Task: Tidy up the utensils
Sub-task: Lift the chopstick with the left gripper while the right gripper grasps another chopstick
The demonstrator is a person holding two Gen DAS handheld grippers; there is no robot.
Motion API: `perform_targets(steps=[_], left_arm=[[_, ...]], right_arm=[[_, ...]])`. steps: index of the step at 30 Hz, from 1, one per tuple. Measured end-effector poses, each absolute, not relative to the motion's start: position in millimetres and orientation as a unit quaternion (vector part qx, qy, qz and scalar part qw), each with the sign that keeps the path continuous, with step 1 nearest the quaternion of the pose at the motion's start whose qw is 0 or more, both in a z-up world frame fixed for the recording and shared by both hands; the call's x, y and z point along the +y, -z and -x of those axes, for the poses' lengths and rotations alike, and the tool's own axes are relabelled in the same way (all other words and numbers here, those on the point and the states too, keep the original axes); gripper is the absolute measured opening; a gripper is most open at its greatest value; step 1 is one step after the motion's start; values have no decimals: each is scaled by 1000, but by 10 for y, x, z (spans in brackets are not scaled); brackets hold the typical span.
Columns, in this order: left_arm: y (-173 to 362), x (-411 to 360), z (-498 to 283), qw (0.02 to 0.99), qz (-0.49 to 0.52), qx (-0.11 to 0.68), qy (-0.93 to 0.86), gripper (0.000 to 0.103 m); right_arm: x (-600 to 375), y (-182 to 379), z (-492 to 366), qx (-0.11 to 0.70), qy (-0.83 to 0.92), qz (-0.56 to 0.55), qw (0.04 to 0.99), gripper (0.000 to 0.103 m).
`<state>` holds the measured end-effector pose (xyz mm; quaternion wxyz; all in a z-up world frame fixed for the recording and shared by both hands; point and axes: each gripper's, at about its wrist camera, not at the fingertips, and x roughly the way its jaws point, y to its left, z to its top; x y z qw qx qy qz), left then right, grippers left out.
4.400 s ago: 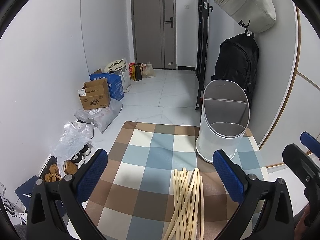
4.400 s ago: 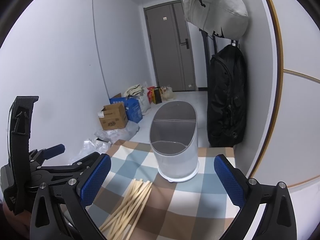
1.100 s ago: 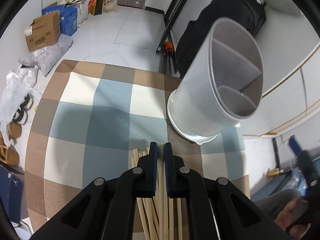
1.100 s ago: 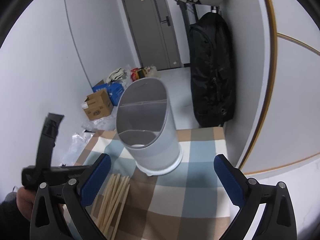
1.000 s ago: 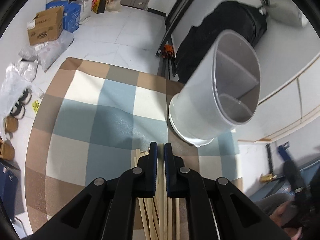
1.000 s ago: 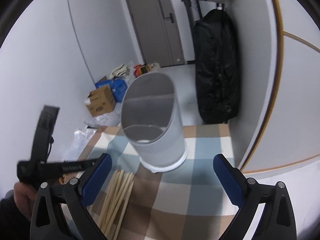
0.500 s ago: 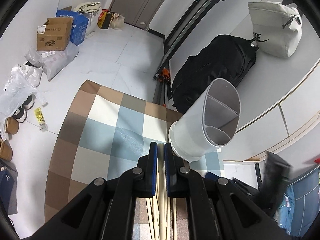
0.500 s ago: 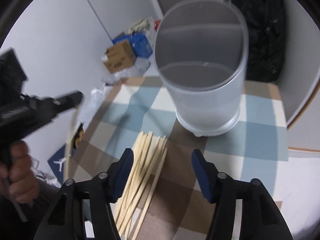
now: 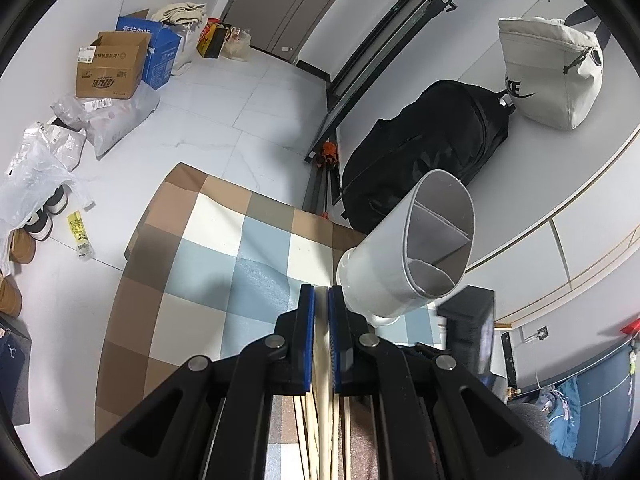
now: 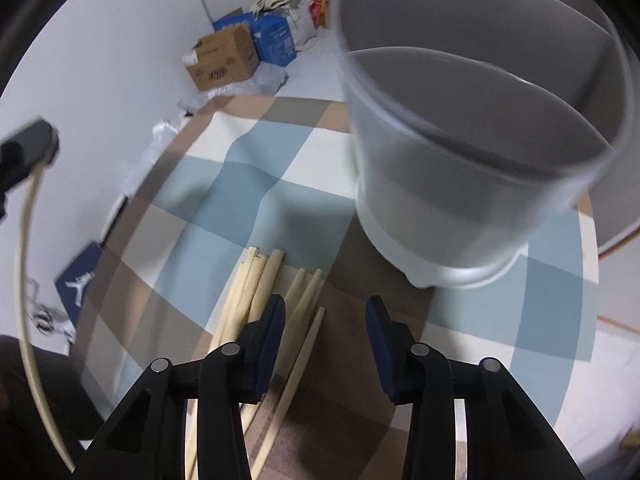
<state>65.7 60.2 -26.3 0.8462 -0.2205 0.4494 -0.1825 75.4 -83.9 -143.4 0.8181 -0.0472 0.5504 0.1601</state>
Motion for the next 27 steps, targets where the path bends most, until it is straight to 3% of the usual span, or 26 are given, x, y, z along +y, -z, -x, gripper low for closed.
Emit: perform_targets(steps=[3, 8, 17, 27], left_arm=[[262, 627, -655, 846, 222, 450, 181, 2], [261, 659, -655, 845, 227, 448, 181, 2], [257, 659, -658, 847, 227, 446, 179, 2], [107, 602, -576, 864, 216, 416, 182, 2]], right_arm=[[-816, 1452, -773, 549, -157, 51, 819, 27], [-882, 1468, -827, 554, -143, 27, 820, 9], [-1022, 1328, -753, 526, -149, -32, 837, 3], [-1222, 649, -390, 423, -177, -85, 884, 3]])
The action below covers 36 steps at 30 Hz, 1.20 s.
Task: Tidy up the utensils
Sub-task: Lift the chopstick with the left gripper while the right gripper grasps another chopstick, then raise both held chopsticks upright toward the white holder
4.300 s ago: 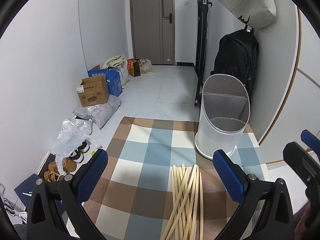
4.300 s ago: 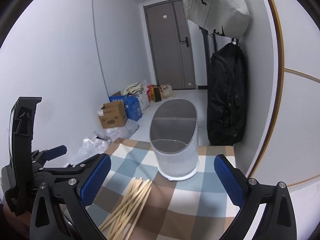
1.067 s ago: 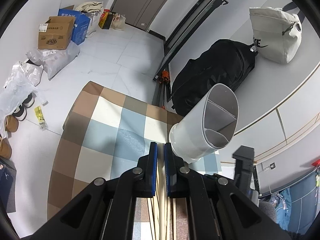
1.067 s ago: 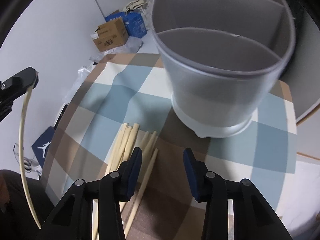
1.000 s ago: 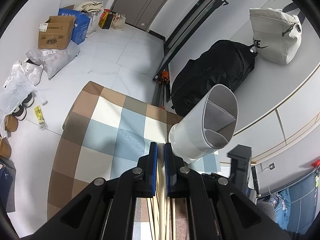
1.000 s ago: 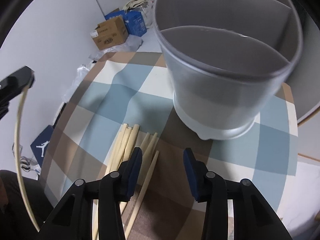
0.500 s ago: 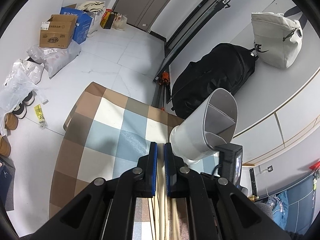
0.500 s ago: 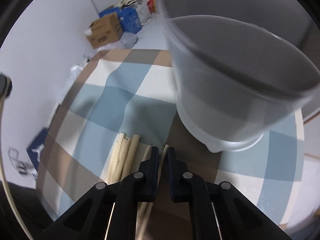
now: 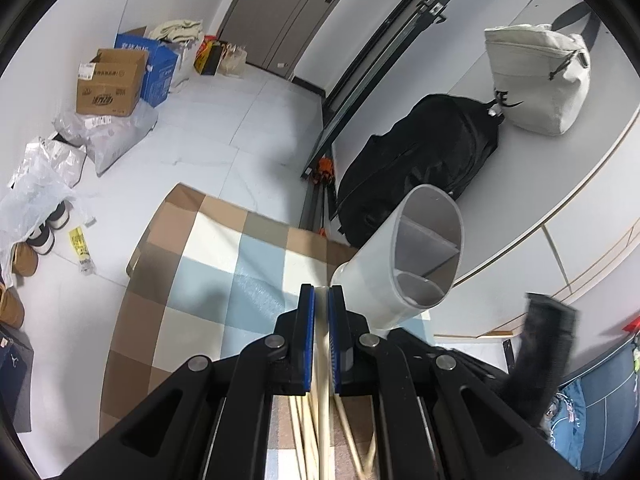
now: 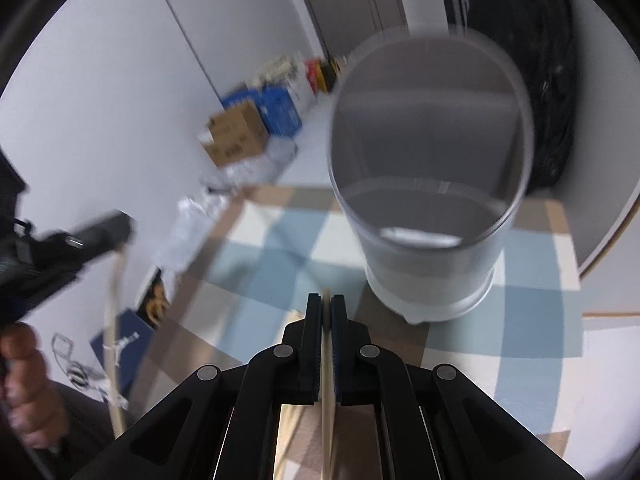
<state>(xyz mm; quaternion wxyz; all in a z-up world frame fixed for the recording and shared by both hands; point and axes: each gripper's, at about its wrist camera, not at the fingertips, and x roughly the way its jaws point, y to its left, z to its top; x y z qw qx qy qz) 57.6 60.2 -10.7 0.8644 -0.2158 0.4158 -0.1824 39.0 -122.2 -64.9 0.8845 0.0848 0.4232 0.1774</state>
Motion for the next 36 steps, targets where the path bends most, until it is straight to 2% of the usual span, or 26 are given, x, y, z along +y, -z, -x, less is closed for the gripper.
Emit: perform_targets(steps=[3, 13, 25, 36], left_arm=[[-2, 535, -547, 877, 206, 394, 182, 3], [-449, 337, -549, 915, 202, 304, 172, 3], [-1052, -36, -1049, 943, 165, 205, 205, 3], [-1058, -295, -1500, 957, 138, 165, 194, 3]], right_arm=[[-1343, 348, -255, 375, -183, -96, 904, 3], [-1570, -155, -161, 299, -186, -91, 931, 3], [-1930, -1039, -404, 200, -185, -83, 959, 3], [-2065, -1264, -911, 162, -164, -76, 970, 3]])
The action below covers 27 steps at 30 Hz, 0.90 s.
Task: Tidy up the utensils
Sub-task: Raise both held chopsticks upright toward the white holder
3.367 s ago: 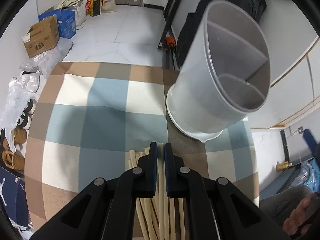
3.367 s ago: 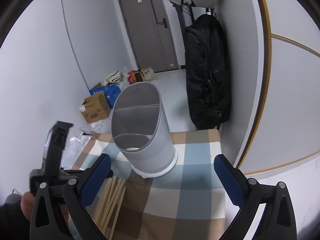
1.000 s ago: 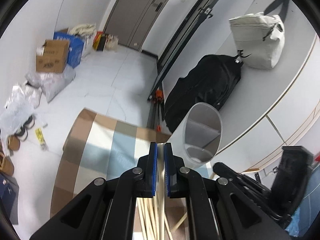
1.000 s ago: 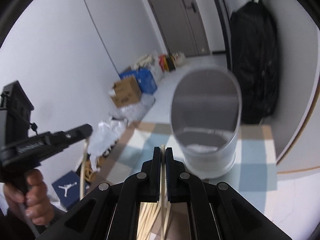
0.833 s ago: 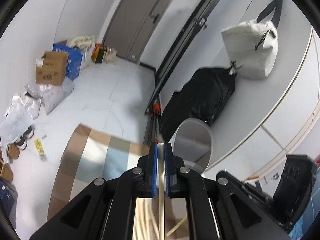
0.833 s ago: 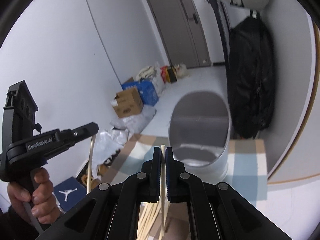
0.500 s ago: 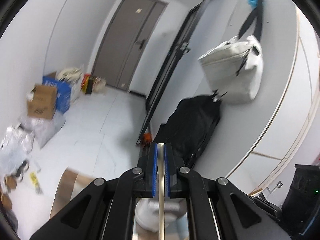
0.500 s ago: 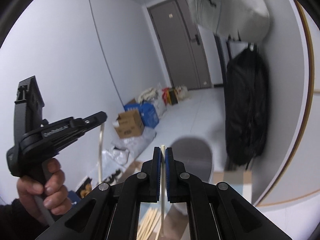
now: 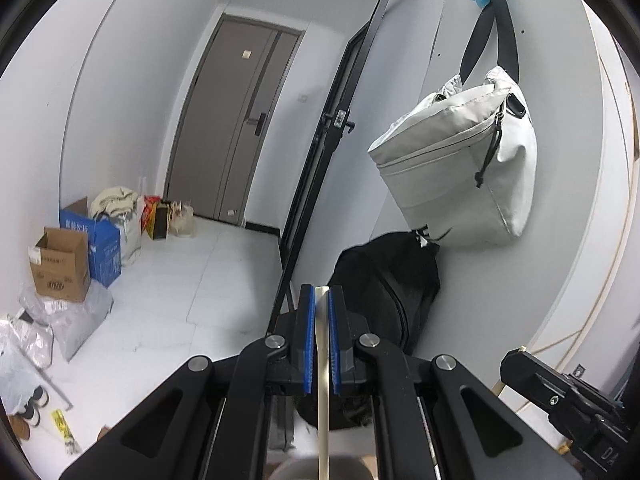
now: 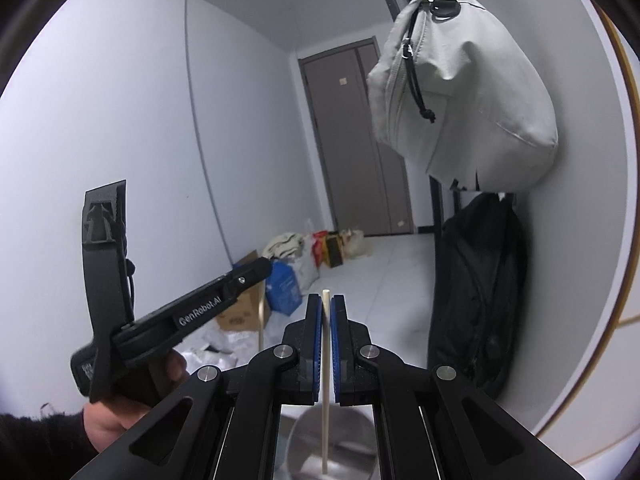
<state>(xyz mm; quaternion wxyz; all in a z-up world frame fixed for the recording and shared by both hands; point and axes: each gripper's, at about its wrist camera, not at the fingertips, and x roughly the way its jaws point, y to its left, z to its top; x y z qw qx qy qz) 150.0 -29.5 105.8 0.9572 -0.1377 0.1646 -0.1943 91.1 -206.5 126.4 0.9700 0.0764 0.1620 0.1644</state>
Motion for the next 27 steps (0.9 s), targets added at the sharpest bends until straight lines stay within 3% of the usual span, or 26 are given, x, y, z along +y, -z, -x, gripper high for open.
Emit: perform_targets(steps=[22, 27], left_arm=[[-668, -458, -1674, 975, 115, 84, 168, 3], [-554, -467, -1699, 972, 112, 102, 178, 3]], right_arm=[[-2047, -799, -1195, 135, -155, -58, 977, 3], [-1993, -651, -1195, 152, -159, -44, 975, 3]])
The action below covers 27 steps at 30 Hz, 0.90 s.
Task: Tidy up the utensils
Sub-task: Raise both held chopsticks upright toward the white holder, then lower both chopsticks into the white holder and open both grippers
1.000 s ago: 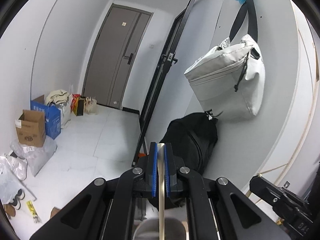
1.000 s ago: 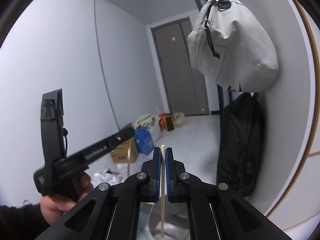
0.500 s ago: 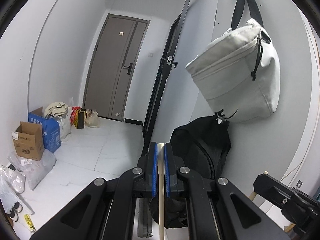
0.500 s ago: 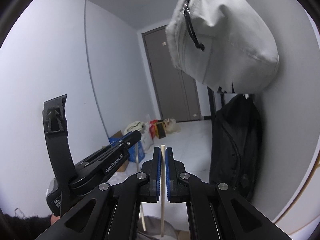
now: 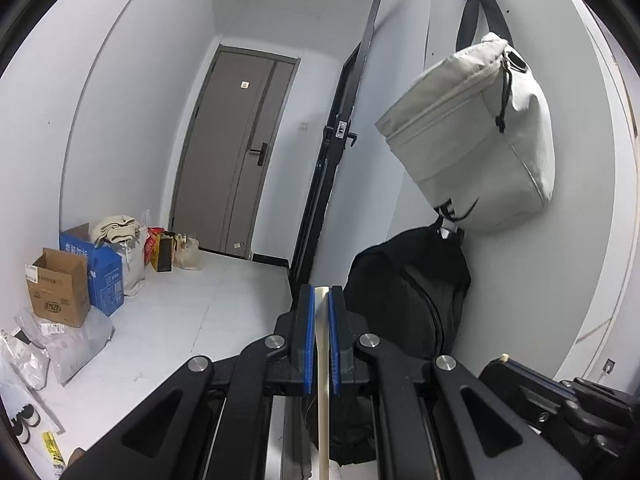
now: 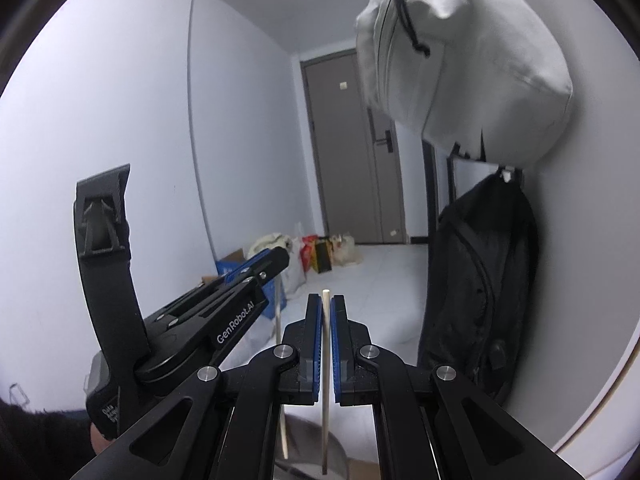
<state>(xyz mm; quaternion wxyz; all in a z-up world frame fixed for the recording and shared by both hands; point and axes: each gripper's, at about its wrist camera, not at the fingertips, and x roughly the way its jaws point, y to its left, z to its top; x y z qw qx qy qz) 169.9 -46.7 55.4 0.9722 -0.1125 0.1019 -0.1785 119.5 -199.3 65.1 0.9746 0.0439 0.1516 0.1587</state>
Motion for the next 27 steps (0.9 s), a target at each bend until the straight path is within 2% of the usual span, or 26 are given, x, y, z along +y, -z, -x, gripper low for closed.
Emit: perform_targets(steps=[9, 18, 19, 20, 22, 23, 25, 27], left_arm=[[-610, -449, -1628, 958, 97, 134, 234, 3], [-603, -487, -1542, 926, 60, 208, 310, 3], [-609, -490, -1544, 918, 59, 222, 322, 6], [-616, -485, -1547, 912, 61, 233, 331, 10], [-635, -450, -1529, 907, 65, 247, 334, 38], [-656, -423, -1508, 906, 70, 251, 333, 48], [-707, -374, -1448, 909, 74, 254, 323, 54], [-739, -342, -1386, 913, 70, 258, 308, 55]], right_arm=[[-2032, -452, -1233, 188, -172, -50, 966, 3], [-2131, -350, -1198, 224, -203, -96, 948, 7], [-2147, -353, -1172, 224, -202, -99, 948, 7], [-2162, -358, -1145, 226, -201, -103, 948, 14], [-2220, -375, -1066, 228, -205, -121, 944, 27], [-2248, -396, -1016, 225, -203, -127, 944, 32], [-2295, -434, -898, 217, -199, -135, 946, 38], [-2321, -455, -773, 213, -193, -138, 948, 50]])
